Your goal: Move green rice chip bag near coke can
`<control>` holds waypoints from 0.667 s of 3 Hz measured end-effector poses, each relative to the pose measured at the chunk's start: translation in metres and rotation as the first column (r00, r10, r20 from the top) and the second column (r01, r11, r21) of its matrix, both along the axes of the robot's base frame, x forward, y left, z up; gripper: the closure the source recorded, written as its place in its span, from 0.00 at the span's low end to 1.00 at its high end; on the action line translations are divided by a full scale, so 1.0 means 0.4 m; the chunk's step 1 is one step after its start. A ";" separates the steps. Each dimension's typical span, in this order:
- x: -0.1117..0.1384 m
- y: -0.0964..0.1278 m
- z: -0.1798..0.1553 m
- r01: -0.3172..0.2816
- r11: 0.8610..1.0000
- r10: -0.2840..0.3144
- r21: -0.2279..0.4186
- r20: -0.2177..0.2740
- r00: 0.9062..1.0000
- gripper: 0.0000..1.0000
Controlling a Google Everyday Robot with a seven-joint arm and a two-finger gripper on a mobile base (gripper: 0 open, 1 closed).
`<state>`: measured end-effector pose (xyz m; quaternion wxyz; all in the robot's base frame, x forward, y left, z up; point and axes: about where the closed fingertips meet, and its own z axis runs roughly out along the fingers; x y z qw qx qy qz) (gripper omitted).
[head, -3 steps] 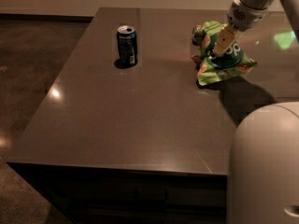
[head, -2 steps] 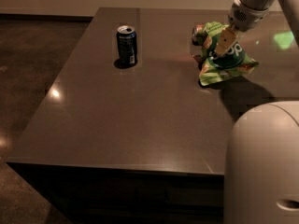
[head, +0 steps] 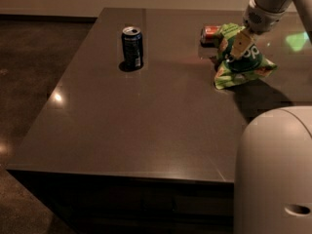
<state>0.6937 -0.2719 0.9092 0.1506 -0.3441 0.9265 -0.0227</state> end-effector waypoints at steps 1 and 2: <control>0.020 0.002 -0.011 0.006 1.000 -0.006 0.003 0.017 1.000 0.00; 0.020 0.002 -0.011 0.006 1.000 -0.006 0.003 0.017 1.000 0.00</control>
Offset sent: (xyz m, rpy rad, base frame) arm 0.0014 -0.0008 -0.0012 0.0010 -0.0025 -0.0064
